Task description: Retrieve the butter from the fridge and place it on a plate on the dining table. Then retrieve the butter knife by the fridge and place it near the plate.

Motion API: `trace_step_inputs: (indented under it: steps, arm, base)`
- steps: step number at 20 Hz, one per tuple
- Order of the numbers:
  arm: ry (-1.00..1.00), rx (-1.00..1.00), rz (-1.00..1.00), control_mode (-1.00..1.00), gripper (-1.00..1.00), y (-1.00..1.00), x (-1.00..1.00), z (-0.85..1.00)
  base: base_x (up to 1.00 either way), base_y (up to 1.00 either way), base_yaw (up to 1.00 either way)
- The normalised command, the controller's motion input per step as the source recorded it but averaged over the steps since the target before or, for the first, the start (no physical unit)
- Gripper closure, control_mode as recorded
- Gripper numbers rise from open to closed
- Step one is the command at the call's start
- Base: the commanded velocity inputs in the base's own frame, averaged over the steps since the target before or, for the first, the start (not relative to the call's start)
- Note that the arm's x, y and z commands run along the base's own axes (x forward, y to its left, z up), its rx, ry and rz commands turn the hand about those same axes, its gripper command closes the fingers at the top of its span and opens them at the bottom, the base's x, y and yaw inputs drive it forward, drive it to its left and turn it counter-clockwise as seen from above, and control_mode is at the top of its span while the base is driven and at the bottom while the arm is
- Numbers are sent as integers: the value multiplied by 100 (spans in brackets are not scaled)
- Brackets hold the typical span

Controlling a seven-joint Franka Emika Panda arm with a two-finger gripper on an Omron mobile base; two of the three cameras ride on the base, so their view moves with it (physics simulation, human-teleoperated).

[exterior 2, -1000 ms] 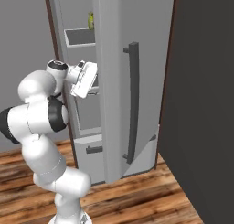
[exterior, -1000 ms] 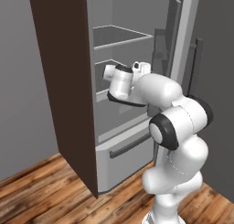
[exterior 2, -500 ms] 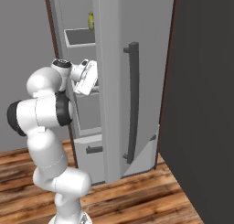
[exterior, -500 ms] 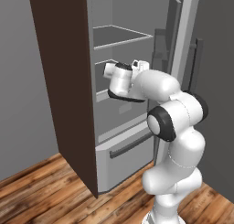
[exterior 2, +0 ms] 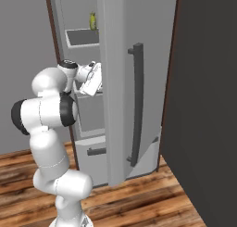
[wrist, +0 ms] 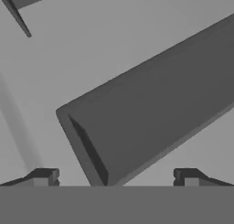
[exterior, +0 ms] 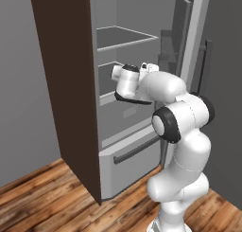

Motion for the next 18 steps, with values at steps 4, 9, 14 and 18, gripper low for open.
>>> trace_step_inputs:
  steps: [4,9,14,18]
  arm:
    - [14,0,-5,-100,-100,-76,-22,0]
    - [14,0,-4,-100,-100,-95,-28,0]
    - [11,0,0,-100,-100,-100,-31,0]
    - [2,0,0,-100,-100,-100,-20,0]
  base:
    - [0,0,0]
    - [0,0,0]
    - [0,0,0]
    - [0,0,0]
